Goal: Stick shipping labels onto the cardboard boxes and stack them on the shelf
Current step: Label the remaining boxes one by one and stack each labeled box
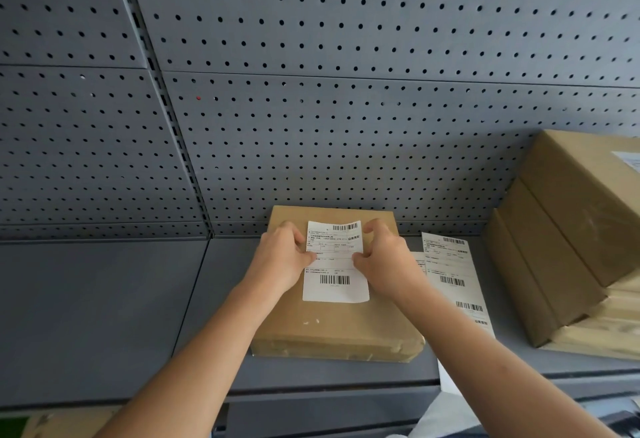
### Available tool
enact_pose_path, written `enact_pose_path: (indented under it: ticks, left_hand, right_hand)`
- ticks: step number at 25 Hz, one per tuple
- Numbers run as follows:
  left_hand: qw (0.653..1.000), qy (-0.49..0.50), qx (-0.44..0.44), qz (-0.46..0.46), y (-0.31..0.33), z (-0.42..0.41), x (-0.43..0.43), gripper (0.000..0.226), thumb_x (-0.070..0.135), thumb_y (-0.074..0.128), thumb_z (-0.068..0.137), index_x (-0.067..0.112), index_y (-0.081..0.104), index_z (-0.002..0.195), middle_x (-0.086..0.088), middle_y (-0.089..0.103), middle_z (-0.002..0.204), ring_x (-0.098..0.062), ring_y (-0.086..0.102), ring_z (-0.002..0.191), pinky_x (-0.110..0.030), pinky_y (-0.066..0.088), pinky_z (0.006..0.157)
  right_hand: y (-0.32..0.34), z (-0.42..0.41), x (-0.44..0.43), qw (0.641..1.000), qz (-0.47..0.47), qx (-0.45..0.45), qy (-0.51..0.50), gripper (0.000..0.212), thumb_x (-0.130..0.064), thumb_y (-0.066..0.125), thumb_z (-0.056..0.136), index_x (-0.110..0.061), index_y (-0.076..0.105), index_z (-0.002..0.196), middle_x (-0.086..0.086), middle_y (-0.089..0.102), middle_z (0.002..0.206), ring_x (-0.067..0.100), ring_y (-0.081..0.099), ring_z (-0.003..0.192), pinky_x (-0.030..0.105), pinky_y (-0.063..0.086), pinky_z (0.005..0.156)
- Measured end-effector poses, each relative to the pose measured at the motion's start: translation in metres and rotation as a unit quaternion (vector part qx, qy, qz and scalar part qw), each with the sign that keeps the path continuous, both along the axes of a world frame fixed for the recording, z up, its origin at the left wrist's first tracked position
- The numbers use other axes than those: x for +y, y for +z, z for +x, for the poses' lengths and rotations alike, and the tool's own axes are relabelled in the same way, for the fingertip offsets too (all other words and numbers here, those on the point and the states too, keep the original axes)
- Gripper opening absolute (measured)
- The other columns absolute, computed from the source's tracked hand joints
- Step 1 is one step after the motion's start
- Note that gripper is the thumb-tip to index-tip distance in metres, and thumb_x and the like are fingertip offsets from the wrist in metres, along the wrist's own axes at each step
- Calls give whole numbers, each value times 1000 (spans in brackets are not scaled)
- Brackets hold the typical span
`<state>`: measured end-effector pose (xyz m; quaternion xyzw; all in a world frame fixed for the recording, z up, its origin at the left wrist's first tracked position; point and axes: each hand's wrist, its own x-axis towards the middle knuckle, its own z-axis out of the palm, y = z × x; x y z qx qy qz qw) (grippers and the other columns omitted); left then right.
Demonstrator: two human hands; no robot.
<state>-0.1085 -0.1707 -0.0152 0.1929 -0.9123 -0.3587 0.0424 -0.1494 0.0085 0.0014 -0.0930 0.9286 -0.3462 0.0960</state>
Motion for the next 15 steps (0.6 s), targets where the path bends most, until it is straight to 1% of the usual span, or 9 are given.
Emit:
enact_pose_path:
  ticks: [3, 4, 6, 8, 9, 10, 11, 13, 15]
  left_hand:
    - [1000, -18, 6, -23, 2, 2, 0, 28, 28, 79, 86, 20, 60, 105, 7, 60, 91, -16, 61, 88, -28, 46, 64]
    - [998, -34, 18, -52, 3, 4, 1, 31, 28, 77, 88, 21, 60, 112, 9, 60, 99, -15, 59, 94, -29, 47, 69]
    - [985, -89, 54, -140, 3, 9, 2, 43, 30, 69, 94, 24, 56, 134, 9, 57, 128, -14, 53, 120, -32, 47, 91]
    - [967, -151, 82, -187, 3, 12, 3, 49, 30, 54, 102, 23, 45, 150, 8, 43, 154, -14, 37, 144, -33, 31, 115]
    - [961, -183, 82, -192, 2, 11, 3, 51, 30, 47, 105, 21, 39, 155, 7, 35, 162, -13, 27, 151, -30, 19, 121]
    - [955, -211, 71, -196, 1, 9, 4, 52, 31, 41, 107, 21, 32, 158, 6, 27, 166, -11, 18, 154, -29, 9, 123]
    - [950, -233, 54, -202, -1, 6, 4, 54, 32, 35, 109, 20, 25, 160, 6, 21, 169, -9, 11, 156, -28, 2, 124]
    - [944, -252, 23, -212, -3, 1, 4, 56, 35, 29, 109, 19, 17, 162, 4, 12, 170, -8, 5, 156, -28, 0, 125]
    - [943, -251, 2, -219, -4, -1, 4, 58, 37, 26, 109, 17, 13, 162, 2, 9, 171, -9, 4, 156, -26, 0, 124]
  right_hand:
    - [-1, 1, 1, 999, 36, 19, 4, 37, -15, 60, 93, -19, 44, 126, -8, 54, 81, 21, 62, 75, 28, 44, 53]
    - [-2, 2, 2, 999, 43, 24, 2, 35, -17, 60, 93, -18, 44, 125, -8, 53, 80, 23, 63, 76, 30, 46, 55]
    - [-4, 4, 4, 997, 59, 52, 6, 31, -19, 58, 95, -16, 46, 123, -1, 60, 93, 28, 64, 84, 34, 50, 63]
    - [-9, 6, 5, 986, 94, 134, 26, 31, -21, 55, 96, -13, 52, 126, 6, 60, 116, 30, 61, 102, 38, 52, 76]
    - [-13, 5, 4, 977, 109, 181, 42, 33, -22, 54, 96, -11, 54, 128, 6, 58, 124, 30, 57, 111, 39, 50, 84]
    - [-17, 4, 2, 968, 117, 215, 62, 35, -22, 53, 96, -10, 56, 130, 6, 57, 130, 29, 54, 118, 41, 48, 91]
    - [-20, 2, -1, 962, 122, 227, 86, 37, -23, 51, 97, -11, 56, 132, 5, 56, 136, 29, 50, 126, 43, 47, 98]
    - [-26, -1, -9, 960, 139, 199, 137, 44, -25, 43, 100, -13, 48, 142, 2, 46, 151, 24, 37, 142, 48, 38, 111]
    - [-33, -3, -14, 956, 174, 169, 167, 49, -30, 34, 104, -17, 36, 152, -1, 34, 161, 18, 23, 151, 49, 21, 121]
